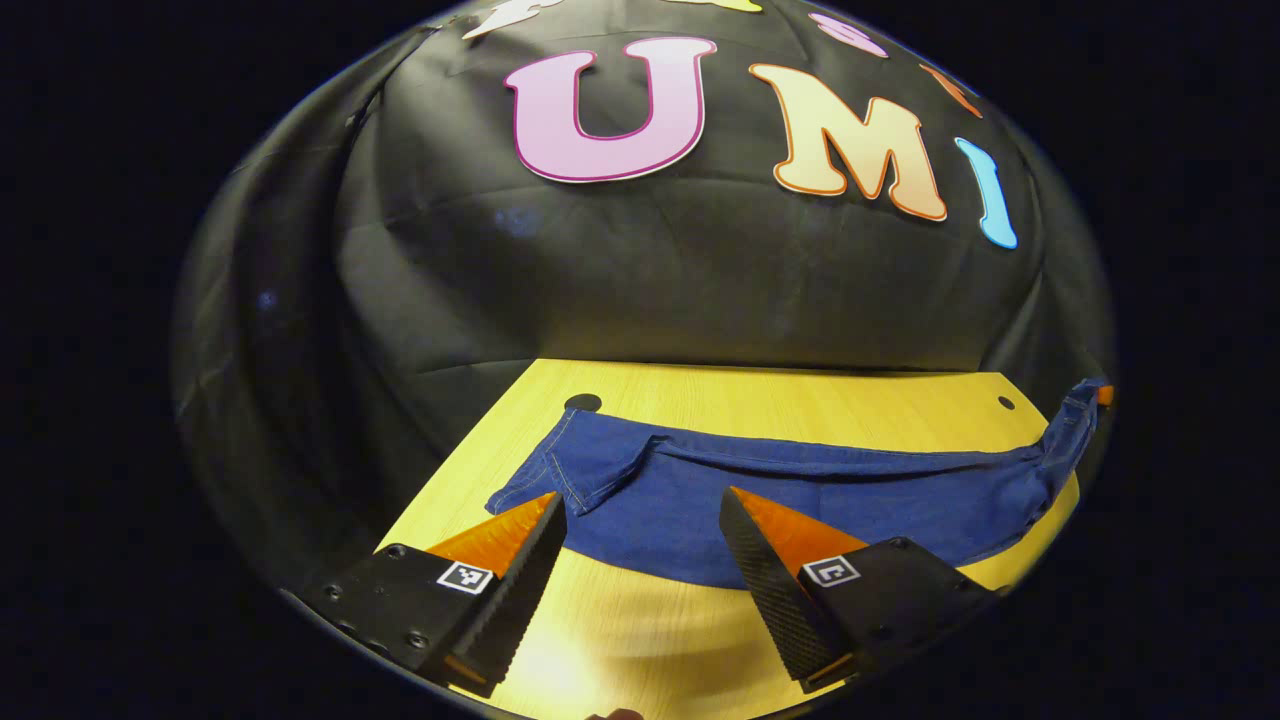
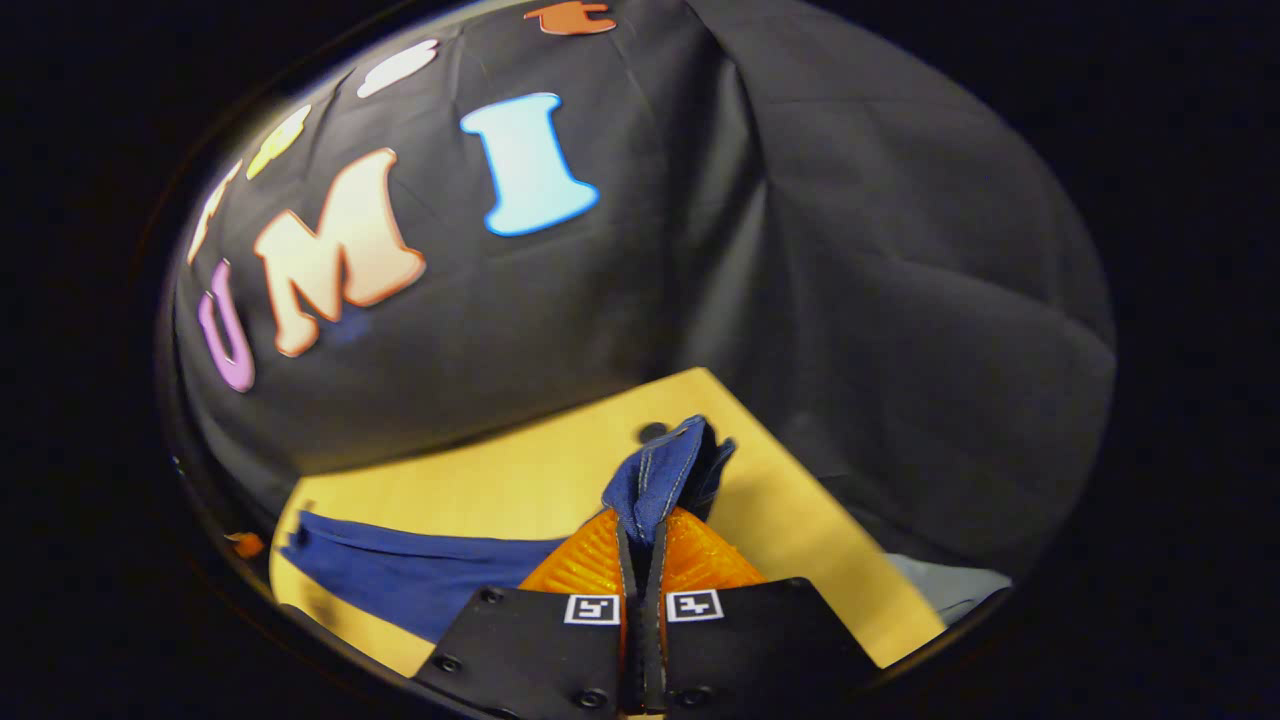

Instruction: Grasp the waist and the cuffs of the jeans and fold them to make the two legs overlap; first hold the waist and fold one-third of the jeans toward the cuffs, then hold the cuffs and fold the remaining one-third in the same direction to finish folding.

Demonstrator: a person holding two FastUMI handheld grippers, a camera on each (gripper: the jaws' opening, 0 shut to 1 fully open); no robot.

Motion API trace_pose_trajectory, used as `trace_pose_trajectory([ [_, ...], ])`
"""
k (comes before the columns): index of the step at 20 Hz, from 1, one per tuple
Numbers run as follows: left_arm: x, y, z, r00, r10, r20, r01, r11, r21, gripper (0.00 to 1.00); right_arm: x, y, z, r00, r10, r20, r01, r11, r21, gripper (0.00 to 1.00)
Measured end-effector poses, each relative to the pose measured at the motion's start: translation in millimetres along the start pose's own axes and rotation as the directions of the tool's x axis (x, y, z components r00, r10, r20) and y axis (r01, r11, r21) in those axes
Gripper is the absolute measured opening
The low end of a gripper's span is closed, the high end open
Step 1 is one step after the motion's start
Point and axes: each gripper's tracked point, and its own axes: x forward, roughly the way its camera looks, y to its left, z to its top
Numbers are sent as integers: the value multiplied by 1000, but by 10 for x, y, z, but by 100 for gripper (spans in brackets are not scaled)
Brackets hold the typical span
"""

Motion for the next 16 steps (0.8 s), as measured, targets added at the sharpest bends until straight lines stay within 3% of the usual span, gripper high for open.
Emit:
trace_pose_trajectory([
  [2,1,14,-1,1000,8,0,-8,1000,-9,96,8,627,-124,986,169,-12,-167,983,78,3],
  [4,10,29,-3,1000,13,-1,-13,1000,-12,96,21,1239,-357,947,318,-36,-309,939,153,3],
  [7,27,65,-19,1000,21,-6,-22,1000,-19,96,223,1927,-886,885,453,-103,-427,881,205,3],
  [12,53,128,-27,999,31,-8,-31,999,-24,96,372,2434,-2019,799,536,-271,-493,843,214,3],
  [14,68,155,-33,999,32,-6,-32,999,-24,96,439,2439,-2415,785,516,-342,-477,857,197,3],
  [16,84,178,-42,999,33,-10,-33,999,-24,96,492,2431,-2716,793,457,-402,-441,887,137,3],
])
